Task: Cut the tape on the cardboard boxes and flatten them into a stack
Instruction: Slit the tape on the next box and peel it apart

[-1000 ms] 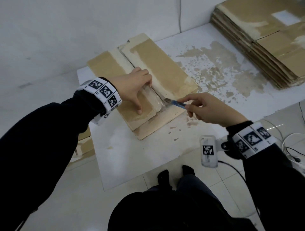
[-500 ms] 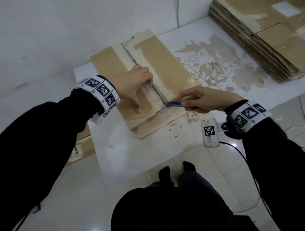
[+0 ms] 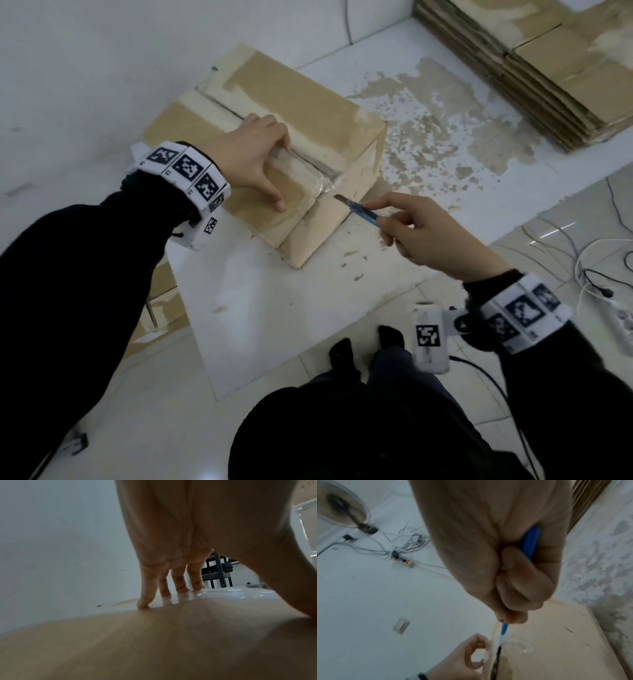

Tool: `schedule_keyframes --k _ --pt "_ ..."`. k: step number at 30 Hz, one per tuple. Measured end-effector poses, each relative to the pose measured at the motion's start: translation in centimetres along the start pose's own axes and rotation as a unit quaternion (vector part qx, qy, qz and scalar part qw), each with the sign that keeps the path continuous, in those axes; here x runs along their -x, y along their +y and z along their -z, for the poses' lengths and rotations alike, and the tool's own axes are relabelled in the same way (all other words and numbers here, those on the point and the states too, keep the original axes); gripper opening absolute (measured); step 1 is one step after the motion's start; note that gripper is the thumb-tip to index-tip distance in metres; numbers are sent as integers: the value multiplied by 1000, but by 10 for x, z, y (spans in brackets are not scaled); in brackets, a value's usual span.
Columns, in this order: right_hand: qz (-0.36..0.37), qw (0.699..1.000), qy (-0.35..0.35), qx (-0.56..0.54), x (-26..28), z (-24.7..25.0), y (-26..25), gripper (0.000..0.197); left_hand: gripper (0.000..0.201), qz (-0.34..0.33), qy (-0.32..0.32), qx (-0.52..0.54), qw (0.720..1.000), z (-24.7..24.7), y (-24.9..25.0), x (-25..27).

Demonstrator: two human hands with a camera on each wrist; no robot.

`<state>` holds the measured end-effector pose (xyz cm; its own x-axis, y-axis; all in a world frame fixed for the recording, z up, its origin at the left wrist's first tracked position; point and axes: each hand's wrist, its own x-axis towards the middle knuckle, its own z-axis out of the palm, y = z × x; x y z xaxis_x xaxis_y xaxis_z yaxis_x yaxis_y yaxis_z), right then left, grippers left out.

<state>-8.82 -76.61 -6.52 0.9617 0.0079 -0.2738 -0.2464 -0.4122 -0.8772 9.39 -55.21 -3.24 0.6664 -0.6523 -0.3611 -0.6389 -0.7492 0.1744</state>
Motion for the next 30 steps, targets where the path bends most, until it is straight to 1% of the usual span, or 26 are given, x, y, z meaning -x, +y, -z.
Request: schedule_keyframes --k 2,10,13,17,19,23,30 --pt "4 999 41 -7 -4 -13 -2 22 91 7 -1 3 1000 0 2 -2" --pt "2 996 92 16 -11 -30 -10 22 91 23 5 9 1000 0 5 -4" --pt "-20 995 94 -21 -20 -39 -13 23 89 19 10 9 1000 0 8 -4" --pt "-16 996 91 8 -34 -51 -19 22 87 3 9 3 1000 0 14 -7" --pt "-20 995 98 7 -27 -44 -17 20 88 12 7 6 1000 2 9 -10" --pt "-18 991 136 3 -17 -19 -9 20 89 27 12 20 999 1 5 -15" --pt "-29 993 115 3 -37 -30 -13 22 91 27 14 28 999 2 7 -16"
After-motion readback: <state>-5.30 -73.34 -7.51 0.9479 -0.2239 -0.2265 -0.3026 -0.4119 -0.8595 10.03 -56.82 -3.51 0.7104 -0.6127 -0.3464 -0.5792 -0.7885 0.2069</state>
